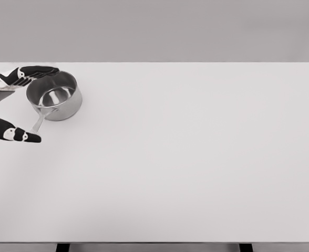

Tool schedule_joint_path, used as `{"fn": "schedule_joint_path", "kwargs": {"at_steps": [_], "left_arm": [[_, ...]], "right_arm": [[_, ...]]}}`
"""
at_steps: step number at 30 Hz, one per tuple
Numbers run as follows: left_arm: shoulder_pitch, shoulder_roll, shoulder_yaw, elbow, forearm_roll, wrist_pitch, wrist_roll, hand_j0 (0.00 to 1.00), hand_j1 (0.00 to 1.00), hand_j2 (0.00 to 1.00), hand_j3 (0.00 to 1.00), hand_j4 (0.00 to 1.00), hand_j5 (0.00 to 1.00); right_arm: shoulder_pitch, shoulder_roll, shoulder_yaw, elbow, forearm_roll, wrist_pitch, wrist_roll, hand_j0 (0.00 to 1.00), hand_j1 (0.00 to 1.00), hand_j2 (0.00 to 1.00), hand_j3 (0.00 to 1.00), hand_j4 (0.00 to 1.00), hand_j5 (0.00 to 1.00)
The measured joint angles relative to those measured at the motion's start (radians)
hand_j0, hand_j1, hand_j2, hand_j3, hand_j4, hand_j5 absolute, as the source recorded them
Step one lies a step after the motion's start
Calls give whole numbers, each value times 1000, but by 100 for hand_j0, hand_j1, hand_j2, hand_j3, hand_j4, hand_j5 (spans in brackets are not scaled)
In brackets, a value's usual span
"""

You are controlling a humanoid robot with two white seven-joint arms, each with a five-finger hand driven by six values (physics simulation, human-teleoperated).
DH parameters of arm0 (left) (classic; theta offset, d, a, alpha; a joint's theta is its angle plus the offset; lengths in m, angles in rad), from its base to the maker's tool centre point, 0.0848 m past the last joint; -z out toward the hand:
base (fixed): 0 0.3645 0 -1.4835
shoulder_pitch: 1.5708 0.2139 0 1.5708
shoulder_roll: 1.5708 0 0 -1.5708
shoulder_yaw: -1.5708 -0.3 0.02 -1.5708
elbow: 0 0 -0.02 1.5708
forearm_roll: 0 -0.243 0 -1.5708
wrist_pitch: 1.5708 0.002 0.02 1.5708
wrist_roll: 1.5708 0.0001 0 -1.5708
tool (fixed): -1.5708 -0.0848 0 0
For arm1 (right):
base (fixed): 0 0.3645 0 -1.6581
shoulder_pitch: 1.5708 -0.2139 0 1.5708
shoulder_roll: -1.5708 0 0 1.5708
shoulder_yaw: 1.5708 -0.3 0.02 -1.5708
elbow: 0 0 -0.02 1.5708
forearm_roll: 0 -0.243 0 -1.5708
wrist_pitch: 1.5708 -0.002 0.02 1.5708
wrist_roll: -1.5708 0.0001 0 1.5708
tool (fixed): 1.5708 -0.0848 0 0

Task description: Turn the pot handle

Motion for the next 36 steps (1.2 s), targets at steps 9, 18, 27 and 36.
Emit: {"fn": "schedule_joint_path", "kwargs": {"at_steps": [9,18,27,36], "left_arm": [[72,18,-193,0,11,2,0,100,100,100,100,100,100],[58,17,-196,2,49,308,0,100,100,100,100,100,100],[61,45,-190,3,78,503,0,100,100,100,100,100,100],[64,84,-188,9,88,527,0,100,100,100,100,100,100]], "right_arm": [[0,0,0,0,0,0,0,100,100,100,100,100,100],[0,0,0,0,0,0,0,100,100,100,100,100,100],[0,0,0,0,0,0,0,100,100,100,100,100,100],[0,0,0,0,0,0,0,100,100,100,100,100,100]]}}
